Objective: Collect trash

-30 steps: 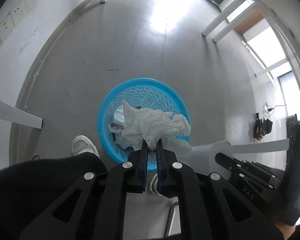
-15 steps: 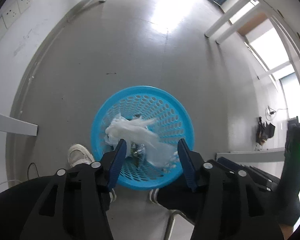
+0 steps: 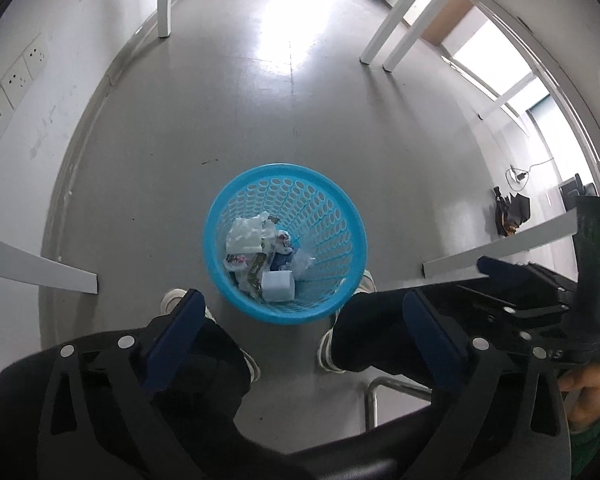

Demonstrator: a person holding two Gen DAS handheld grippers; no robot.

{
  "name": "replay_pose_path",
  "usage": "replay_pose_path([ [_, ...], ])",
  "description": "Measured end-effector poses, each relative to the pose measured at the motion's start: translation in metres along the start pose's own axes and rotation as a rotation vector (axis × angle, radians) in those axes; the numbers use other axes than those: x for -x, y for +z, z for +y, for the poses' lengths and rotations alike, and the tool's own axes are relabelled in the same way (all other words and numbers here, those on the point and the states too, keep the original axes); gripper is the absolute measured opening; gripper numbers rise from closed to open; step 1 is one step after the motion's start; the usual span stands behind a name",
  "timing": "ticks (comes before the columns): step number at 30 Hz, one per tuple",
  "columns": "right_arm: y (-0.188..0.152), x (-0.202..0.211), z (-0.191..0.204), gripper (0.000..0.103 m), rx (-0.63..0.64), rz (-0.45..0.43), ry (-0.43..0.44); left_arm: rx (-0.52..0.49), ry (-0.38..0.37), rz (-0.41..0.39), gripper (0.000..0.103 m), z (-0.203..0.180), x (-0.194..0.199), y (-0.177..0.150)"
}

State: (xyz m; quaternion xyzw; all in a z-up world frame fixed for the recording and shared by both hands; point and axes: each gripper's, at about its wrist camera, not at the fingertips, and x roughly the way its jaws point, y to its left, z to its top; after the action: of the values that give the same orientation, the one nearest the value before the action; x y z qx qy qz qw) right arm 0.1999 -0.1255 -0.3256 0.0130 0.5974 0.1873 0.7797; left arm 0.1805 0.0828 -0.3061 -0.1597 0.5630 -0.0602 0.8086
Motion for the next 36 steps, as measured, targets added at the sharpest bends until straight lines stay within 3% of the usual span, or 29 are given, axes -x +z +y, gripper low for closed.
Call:
replay_pose_path([
  [2,-0.005,0.013,0.002,0.095,0.021,-0.026,-0.004,-0.005,0.004,-0.002,0.097,-0.001,0.004,-0.004],
  [8,-0.014,0.032,0.0,0.094,0.029,-0.071,-0.012,0.003,-0.004,-0.004,0.097,-0.001,0.007,-0.01],
  [10,-0.013,0.032,0.002,0.094,0.033,-0.071,-0.005,-0.014,-0.026,-0.026,0.097,-0.003,0.011,-0.008],
  [14,-0.014,0.031,0.006,0.094,0.057,-0.072,-0.004,-0.037,0.029,-0.05,0.097,-0.008,0.014,-0.01],
  [36,-0.014,0.023,0.008,0.094,0.048,-0.034,0.041,0.003,0.0,-0.01,0.097,-0.005,0.004,-0.011],
])
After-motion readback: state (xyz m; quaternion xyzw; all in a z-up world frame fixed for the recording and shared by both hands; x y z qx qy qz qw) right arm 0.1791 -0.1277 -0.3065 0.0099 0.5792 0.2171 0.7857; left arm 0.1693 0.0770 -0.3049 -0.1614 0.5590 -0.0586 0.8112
